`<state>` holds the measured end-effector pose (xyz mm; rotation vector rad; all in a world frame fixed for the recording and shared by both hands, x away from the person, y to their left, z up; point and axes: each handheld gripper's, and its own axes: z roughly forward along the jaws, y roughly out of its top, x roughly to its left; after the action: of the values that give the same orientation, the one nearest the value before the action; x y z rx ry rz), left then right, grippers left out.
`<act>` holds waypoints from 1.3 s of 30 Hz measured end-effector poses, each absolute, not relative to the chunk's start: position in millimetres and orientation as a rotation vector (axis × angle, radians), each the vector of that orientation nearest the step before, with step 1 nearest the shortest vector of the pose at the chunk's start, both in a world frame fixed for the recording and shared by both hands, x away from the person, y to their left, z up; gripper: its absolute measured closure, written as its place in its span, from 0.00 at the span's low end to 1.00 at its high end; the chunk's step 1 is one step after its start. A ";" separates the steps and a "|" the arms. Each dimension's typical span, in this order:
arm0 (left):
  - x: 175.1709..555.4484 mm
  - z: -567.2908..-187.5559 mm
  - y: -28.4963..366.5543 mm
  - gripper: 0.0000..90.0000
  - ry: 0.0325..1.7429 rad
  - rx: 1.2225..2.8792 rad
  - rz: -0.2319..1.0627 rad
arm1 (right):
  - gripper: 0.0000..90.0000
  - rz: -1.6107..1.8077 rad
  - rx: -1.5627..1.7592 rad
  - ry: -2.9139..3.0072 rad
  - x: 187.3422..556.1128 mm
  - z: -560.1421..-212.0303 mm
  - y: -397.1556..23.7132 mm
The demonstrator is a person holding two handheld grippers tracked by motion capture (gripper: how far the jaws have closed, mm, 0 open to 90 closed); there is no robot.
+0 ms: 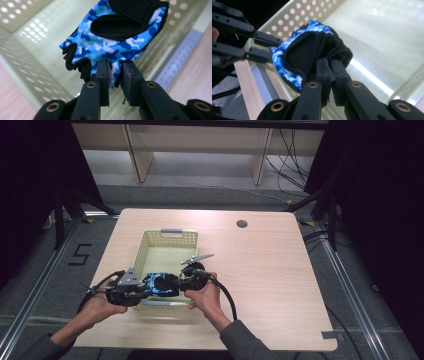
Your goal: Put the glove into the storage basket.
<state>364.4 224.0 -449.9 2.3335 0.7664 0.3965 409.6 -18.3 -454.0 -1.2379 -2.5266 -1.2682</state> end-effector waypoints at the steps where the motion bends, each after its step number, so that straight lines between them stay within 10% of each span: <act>1: 366.0 -448.6 225.7 0.80 0.753 2.340 0.384 | 0.96 -1.257 -1.241 -2.524 409.9 -455.7 -17.9; 20: 373.5 -413.3 244.4 0.59 0.792 2.251 0.413 | 0.95 -1.211 -1.272 -2.530 410.5 -458.1 -19.1; 39: 361.1 -410.1 226.9 0.51 0.785 2.198 0.441 | 0.63 -1.154 -1.268 -2.720 406.3 -429.6 -19.4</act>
<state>361.1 226.9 -410.1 2.1984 0.7851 0.4406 406.3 -19.4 -429.6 -1.2679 -2.7204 -1.1544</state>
